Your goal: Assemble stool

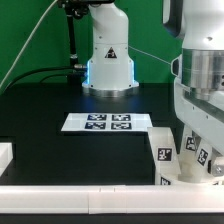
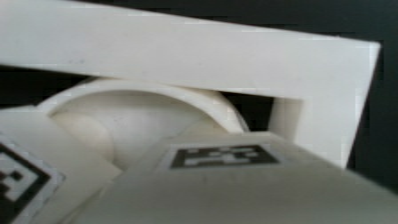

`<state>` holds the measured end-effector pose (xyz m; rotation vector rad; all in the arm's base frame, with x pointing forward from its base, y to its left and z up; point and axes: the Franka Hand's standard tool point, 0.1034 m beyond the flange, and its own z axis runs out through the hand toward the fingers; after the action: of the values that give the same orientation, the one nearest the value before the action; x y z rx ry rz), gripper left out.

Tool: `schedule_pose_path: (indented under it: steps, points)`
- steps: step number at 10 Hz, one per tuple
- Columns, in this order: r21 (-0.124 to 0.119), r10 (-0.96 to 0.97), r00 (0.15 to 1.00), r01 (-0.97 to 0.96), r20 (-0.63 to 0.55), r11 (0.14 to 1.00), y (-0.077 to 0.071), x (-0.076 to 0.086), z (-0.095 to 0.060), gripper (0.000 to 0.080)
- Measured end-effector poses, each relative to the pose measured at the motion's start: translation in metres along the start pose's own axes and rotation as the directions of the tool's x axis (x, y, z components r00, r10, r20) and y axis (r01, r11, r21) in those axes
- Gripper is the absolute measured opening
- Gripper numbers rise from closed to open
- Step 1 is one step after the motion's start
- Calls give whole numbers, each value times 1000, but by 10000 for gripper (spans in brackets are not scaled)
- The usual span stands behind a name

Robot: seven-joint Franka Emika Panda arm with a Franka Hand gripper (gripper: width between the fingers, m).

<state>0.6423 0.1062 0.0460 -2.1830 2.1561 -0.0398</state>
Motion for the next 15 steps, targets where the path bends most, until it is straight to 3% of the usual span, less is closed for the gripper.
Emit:
schedule_pose_path:
  steps: [5,7,10,11,15]
  points:
    - [-8,321,947,-321,27,947,0,-1,1,334]
    - [-14,462,885,-462,47,887,0,-1,1,333]
    - [43,542,838,-545,68,837,3,-6,1,334]
    - [81,548,832,-554,80,829,4,-7,1,334]
    - [84,521,850,-526,76,846,5,-8,0,340]
